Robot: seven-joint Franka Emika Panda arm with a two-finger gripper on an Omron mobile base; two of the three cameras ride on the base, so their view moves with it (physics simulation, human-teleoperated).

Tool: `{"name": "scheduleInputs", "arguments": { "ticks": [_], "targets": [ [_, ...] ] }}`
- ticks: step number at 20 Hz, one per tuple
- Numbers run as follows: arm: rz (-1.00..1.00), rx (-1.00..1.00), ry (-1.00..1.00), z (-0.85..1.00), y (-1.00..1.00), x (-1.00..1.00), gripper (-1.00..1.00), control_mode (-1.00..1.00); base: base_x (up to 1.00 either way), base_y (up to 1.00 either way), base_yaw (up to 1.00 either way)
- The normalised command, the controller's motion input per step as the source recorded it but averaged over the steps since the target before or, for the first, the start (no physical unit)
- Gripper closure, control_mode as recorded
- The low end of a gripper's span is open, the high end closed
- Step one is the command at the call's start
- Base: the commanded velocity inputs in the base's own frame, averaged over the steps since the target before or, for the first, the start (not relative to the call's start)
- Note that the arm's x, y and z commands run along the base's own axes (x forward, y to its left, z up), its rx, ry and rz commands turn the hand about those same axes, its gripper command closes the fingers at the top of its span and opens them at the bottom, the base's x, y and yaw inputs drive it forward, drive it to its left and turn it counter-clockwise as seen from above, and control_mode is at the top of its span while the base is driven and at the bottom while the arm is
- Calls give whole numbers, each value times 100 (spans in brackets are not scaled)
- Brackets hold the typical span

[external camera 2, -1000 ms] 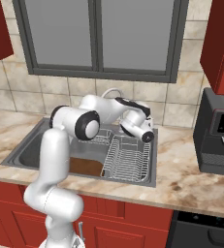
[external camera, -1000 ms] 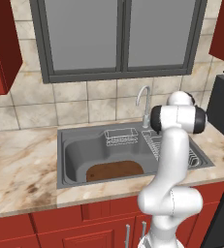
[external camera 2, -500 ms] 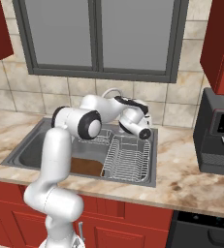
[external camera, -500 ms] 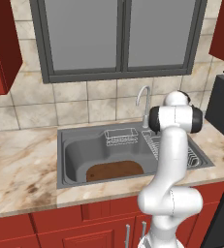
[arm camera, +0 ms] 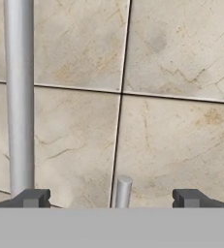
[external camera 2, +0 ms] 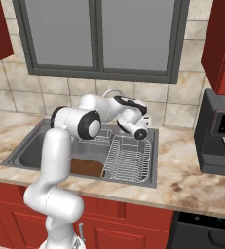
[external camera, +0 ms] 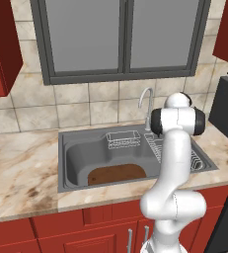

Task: Turn on the sink faucet with hot water and rinse the cutting board for ten seconds, then turn off the faucet. Push the cutting board to reach the water if necessary.

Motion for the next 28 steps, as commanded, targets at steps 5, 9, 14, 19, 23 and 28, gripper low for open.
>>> {"name": "scheduleInputs", "arguments": {
  "ticks": [5,9,14,19,23,28],
  "targets": [
    [-7,0,0,-1,0,1,-100,-100,0,0,0],
    [-6,0,0,-9,0,0,-100,-100,0,0,0],
    [-2,0,0,-9,0,1,-100,-100,0,0,0],
    [0,0,0,-2,0,1,-100,-100,0,0,0],
    [0,0,0,0,0,10,-100,-100,0,0,0],
    [0,0,0,0,0,14,-100,-100,0,0,0]
  ]
}}
